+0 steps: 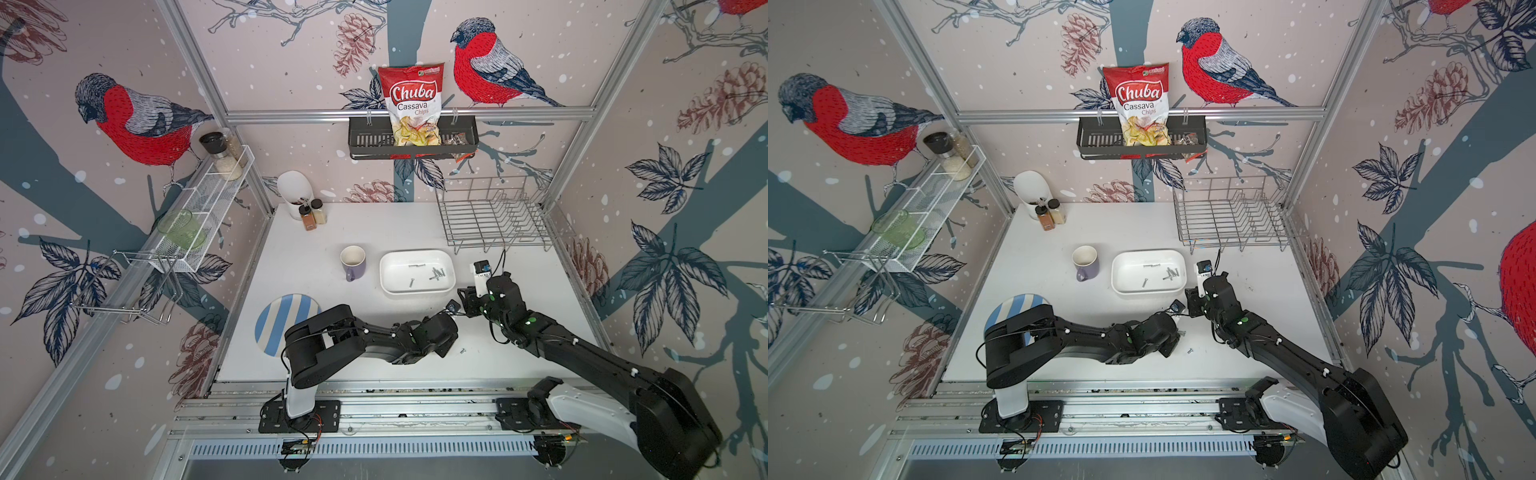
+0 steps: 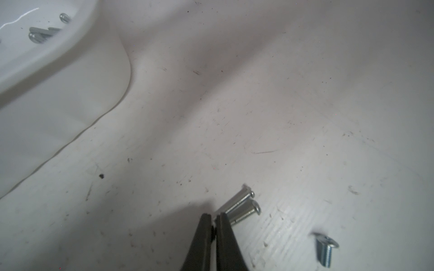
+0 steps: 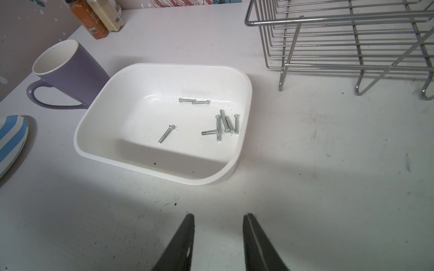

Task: Put the screws on the desktop into the storage box
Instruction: Pick up the screw from the center of the board.

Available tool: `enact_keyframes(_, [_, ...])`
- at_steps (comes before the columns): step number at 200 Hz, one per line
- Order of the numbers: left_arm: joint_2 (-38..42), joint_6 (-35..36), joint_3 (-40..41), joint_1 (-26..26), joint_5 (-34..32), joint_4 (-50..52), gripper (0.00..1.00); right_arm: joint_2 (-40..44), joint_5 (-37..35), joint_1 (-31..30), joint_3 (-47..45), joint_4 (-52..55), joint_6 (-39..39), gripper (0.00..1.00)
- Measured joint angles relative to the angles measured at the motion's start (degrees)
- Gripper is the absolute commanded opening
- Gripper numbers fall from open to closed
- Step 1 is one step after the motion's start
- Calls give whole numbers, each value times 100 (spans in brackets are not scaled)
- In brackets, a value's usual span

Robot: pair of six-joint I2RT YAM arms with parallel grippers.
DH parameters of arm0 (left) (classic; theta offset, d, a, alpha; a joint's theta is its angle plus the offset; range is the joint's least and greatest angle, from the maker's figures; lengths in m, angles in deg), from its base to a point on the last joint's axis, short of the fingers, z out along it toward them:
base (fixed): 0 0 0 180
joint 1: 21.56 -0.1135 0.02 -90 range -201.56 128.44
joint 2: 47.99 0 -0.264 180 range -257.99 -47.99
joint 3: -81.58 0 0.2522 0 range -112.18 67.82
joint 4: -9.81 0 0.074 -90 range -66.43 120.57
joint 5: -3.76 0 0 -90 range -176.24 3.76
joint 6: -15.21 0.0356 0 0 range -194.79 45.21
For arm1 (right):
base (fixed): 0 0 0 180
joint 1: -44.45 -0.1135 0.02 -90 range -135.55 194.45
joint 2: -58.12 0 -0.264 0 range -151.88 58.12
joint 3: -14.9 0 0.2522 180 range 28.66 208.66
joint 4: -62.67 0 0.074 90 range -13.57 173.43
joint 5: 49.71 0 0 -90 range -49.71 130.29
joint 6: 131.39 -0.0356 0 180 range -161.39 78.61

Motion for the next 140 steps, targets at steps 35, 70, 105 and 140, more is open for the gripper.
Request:
enact_keyframes(35, [0,-35,-7,0,-24,0,2,0,31,-9,0,0,0,38])
enact_keyframes(70, [0,-48,-7,0,-26,0,0,-2,31,-15,0,0,0,38])
enact_keyframes(105, [13,-52,-7,0,-35,17,0,-2,31,-24,0,0,2,38])
enact_keyframes(140, [90,-57,31,0,-33,122,0,2,31,-35,0,0,2,38])
